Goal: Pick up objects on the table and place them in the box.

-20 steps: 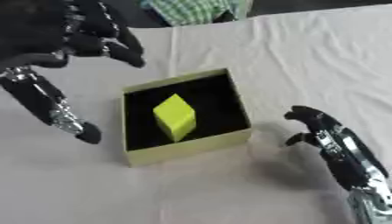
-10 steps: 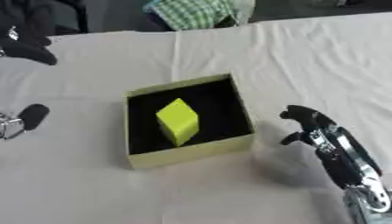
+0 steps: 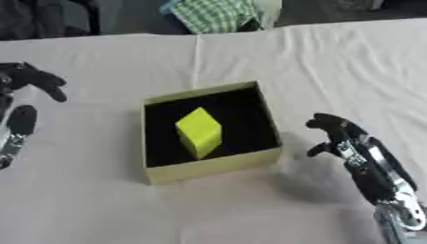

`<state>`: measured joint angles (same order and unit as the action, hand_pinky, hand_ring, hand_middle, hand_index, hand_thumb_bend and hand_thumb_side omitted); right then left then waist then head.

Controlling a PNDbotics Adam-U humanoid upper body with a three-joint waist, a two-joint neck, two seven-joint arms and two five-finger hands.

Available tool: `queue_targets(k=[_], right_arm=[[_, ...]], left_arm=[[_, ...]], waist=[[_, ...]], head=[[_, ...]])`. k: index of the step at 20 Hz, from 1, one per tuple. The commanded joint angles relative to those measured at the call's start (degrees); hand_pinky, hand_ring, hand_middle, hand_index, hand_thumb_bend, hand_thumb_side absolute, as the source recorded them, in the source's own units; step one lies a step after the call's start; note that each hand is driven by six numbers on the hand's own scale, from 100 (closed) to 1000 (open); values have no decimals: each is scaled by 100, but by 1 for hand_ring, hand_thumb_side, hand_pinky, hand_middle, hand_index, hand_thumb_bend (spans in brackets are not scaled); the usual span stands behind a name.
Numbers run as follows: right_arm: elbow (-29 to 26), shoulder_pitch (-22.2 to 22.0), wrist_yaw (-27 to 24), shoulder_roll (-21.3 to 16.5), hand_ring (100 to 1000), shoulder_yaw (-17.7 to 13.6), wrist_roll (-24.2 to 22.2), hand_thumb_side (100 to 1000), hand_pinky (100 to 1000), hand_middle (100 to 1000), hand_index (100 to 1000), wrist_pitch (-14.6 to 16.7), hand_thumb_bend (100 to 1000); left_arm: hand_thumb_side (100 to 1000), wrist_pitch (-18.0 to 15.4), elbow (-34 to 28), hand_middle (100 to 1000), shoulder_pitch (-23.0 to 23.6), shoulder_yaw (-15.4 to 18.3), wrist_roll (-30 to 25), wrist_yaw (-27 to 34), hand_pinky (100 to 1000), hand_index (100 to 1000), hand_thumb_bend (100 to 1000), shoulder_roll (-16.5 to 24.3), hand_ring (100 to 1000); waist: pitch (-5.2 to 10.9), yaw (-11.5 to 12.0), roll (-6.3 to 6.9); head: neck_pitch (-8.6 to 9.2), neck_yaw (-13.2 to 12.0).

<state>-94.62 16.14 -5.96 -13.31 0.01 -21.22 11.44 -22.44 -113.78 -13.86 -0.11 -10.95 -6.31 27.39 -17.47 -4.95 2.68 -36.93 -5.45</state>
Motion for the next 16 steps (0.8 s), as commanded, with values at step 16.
queue_targets(k=[16], right_arm=[[-115, 28, -117, -84, 928, -44, 54, 717, 573, 756, 868, 35, 100]], left_arm=[[788, 668, -81, 508, 106, -61, -186, 169, 687, 761, 100, -496, 518]], waist=[[241, 20, -60]], head=[[-207, 56]])
